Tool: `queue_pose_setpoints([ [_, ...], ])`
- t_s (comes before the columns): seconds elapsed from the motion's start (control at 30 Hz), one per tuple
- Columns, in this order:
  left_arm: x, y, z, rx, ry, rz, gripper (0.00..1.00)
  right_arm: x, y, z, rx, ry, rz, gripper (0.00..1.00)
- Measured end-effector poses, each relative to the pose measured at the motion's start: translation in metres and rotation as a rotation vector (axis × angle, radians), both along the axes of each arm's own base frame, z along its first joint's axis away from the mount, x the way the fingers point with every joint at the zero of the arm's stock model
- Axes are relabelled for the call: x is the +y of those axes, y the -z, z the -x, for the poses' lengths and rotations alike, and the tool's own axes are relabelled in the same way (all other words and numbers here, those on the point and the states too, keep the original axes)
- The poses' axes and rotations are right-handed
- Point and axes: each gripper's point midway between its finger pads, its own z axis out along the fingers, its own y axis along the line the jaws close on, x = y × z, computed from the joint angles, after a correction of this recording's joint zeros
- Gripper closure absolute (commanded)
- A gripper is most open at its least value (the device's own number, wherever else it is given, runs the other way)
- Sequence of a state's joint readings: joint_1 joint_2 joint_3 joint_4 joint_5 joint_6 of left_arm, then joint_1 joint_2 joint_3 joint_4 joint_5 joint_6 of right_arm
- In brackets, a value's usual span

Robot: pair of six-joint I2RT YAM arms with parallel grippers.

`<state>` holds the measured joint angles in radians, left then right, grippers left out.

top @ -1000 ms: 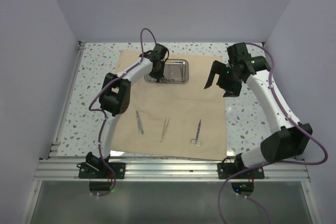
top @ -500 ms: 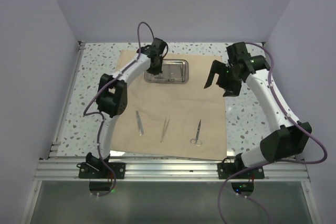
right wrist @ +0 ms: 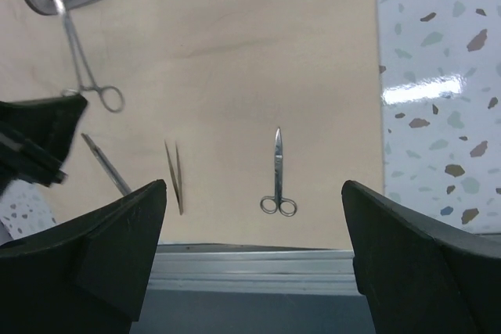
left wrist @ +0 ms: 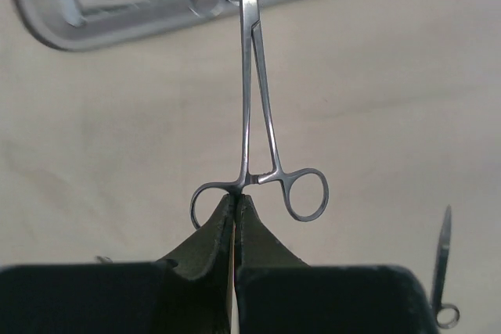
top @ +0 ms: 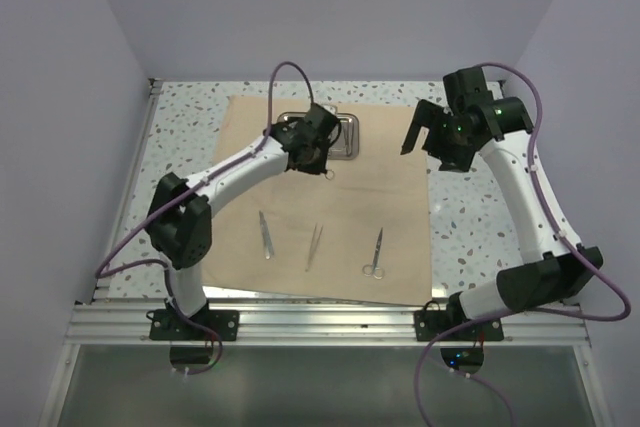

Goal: Open and lay out the surgical kit
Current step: Place the medical item in the surgical kit.

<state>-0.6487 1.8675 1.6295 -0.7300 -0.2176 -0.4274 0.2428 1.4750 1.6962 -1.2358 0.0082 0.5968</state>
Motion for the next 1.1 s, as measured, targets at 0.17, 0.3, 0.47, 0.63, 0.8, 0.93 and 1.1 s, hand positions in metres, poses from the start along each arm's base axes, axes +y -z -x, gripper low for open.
queue_pose_setpoints([
  [0.17, -0.064, 0.042, 0.096, 0.117, 0.091, 0.014, 1.0, -0.015, -0.023, 0.028, -0.056, 0.048, 0.017, 0.02],
  [0.3, -0.091, 0.065, 0.159, 0.192, 0.106, 0.023, 1.0, -0.023, -0.041, 0.058, -0.125, 0.071, -0.012, 0.02],
  [0.47, -0.117, 0.084, 0.197, 0.252, 0.071, 0.057, 1.0, -0.029, -0.043, 0.091, -0.151, 0.081, -0.034, 0.02],
  [0.63, -0.133, 0.098, 0.216, 0.291, 0.041, 0.062, 0.76, -0.031, -0.039, 0.097, -0.145, 0.072, -0.027, 0.02],
  [0.8, -0.149, 0.096, 0.233, 0.315, 0.036, 0.092, 0.17, -0.031, -0.026, 0.101, -0.111, 0.055, -0.015, 0.02],
  [0.93, -0.144, 0.09, 0.236, 0.31, 0.013, 0.082, 0.11, -0.03, -0.01, 0.109, -0.063, 0.043, -0.013, 0.02],
  [1.1, -0.111, 0.044, 0.176, 0.222, -0.06, 0.134, 0.15, -0.03, 0.003, 0.113, -0.026, 0.04, -0.007, 0.02],
])
